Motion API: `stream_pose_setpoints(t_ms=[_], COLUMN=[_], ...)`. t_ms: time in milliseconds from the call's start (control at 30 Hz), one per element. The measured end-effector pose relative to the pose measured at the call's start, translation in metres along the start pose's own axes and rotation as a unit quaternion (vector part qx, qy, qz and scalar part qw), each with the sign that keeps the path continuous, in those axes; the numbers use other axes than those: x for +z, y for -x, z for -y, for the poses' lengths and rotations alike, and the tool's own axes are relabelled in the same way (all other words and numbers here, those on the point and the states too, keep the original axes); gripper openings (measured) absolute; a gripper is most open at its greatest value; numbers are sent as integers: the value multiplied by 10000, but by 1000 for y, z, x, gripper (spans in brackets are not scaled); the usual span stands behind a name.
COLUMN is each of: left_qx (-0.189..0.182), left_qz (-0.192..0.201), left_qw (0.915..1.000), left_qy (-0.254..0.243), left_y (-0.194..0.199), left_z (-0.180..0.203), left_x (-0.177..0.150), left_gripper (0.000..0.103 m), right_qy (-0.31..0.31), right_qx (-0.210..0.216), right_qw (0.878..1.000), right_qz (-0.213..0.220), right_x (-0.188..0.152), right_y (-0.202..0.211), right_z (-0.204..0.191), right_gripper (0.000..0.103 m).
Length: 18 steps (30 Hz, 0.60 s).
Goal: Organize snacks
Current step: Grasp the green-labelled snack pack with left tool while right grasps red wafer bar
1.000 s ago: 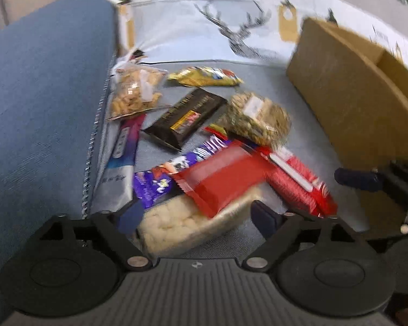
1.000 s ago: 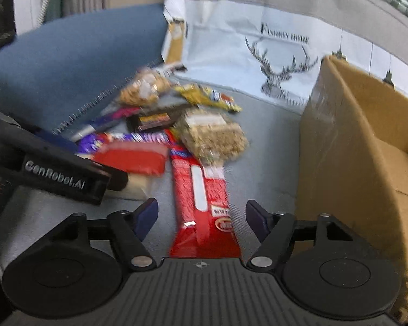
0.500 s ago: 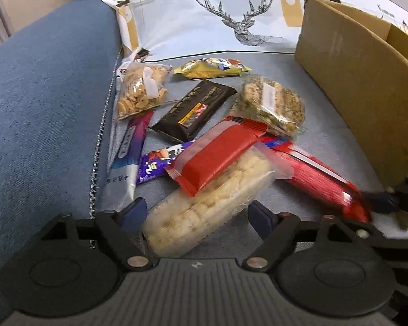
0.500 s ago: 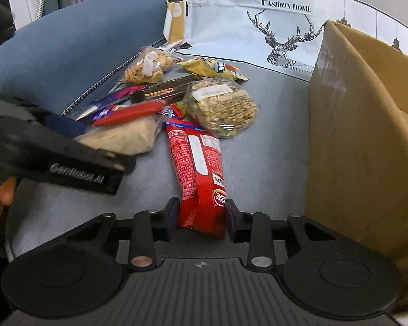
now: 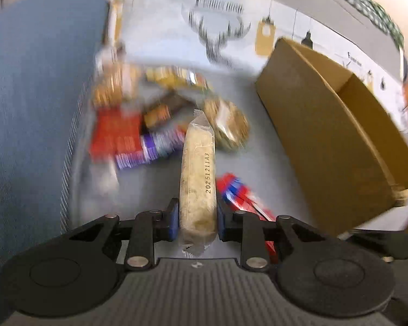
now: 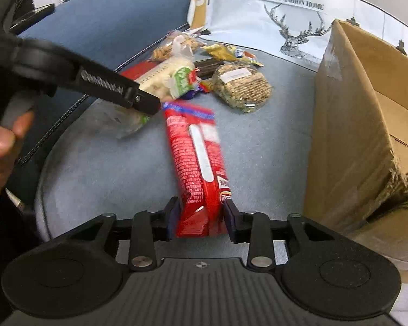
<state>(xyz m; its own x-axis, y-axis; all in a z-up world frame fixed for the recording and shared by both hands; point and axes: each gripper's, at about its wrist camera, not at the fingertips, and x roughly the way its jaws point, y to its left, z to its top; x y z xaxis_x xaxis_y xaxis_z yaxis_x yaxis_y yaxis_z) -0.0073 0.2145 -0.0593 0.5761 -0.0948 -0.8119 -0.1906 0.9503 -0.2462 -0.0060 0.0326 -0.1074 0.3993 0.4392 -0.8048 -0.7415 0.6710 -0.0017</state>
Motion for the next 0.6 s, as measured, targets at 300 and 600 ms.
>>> stream_pose_setpoints(t_ms=[300,600], left_qx=[738,1024], left_qz=[-140,-132], left_qw=[9971,9946], left_qy=[107,-72], left_y=[7,-6], left_z=[8,13], left_x=[-7,-8], left_gripper=[36,51], right_qy=[-204,-320], right_qx=[250,124], right_qw=[9994,9994], right_qz=[140,63], right_x=[0,4], right_y=[1,-27], right_z=[10,11], right_gripper=[70,74])
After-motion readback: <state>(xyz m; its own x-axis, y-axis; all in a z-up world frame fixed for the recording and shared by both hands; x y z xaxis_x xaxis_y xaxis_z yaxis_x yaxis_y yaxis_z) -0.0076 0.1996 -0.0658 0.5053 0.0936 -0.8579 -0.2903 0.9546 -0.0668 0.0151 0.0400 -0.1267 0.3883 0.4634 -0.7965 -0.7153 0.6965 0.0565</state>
